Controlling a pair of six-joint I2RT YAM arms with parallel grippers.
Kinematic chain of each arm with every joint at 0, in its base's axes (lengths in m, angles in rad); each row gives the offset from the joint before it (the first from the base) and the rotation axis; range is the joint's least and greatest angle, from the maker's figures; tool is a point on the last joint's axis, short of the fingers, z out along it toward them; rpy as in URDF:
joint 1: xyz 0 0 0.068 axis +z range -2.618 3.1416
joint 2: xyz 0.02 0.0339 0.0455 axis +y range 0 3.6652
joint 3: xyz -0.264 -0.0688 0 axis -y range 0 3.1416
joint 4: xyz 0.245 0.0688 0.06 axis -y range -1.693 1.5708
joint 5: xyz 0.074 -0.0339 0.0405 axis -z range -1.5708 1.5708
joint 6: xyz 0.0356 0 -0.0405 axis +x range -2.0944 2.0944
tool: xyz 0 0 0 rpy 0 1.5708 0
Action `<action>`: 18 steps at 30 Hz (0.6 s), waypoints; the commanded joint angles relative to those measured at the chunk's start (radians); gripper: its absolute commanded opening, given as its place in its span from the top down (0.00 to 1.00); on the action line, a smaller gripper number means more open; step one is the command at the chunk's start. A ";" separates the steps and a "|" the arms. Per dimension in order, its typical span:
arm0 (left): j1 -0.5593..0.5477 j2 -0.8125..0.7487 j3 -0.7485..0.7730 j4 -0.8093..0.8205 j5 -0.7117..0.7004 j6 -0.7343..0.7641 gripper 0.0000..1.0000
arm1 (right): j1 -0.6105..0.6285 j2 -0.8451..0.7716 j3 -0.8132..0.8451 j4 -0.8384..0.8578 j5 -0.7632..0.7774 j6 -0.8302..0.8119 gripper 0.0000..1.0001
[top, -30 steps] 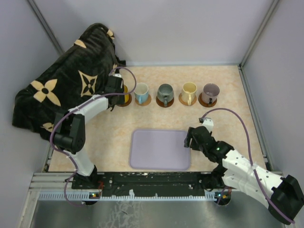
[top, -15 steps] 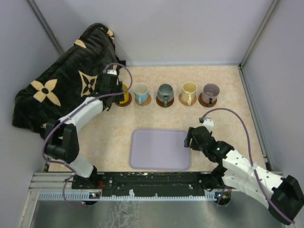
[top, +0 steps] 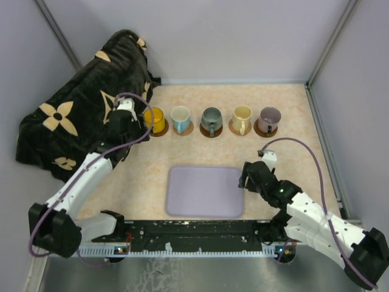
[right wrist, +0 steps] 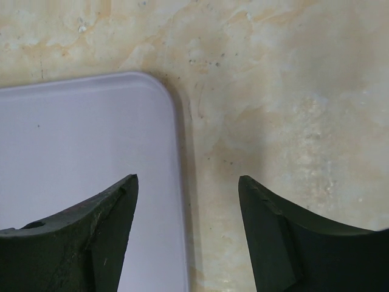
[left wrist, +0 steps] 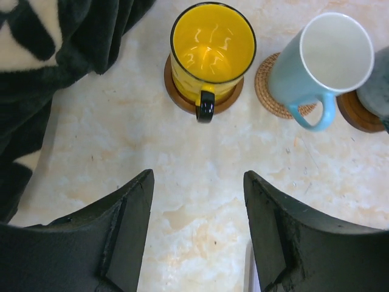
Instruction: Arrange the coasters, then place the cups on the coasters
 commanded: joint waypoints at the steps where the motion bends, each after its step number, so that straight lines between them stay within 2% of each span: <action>1: 0.004 -0.174 -0.075 -0.022 0.058 -0.017 0.33 | -0.006 -0.072 0.142 -0.123 0.183 -0.031 0.32; 6: 0.004 -0.347 -0.147 -0.045 0.097 -0.031 0.33 | -0.007 -0.218 0.230 -0.301 0.361 -0.002 0.29; 11: 0.004 -0.464 -0.140 -0.142 0.119 -0.011 0.31 | -0.007 -0.354 0.245 -0.352 0.356 0.060 0.27; 12: 0.004 -0.482 -0.136 -0.155 0.136 -0.006 0.29 | -0.007 -0.368 0.257 -0.370 0.354 0.071 0.27; 15: 0.004 -0.532 -0.140 -0.168 0.207 -0.007 0.11 | -0.007 -0.384 0.328 -0.440 0.357 0.085 0.27; 18: 0.004 -0.559 -0.149 -0.180 0.233 -0.032 0.01 | -0.007 -0.386 0.413 -0.539 0.392 0.109 0.27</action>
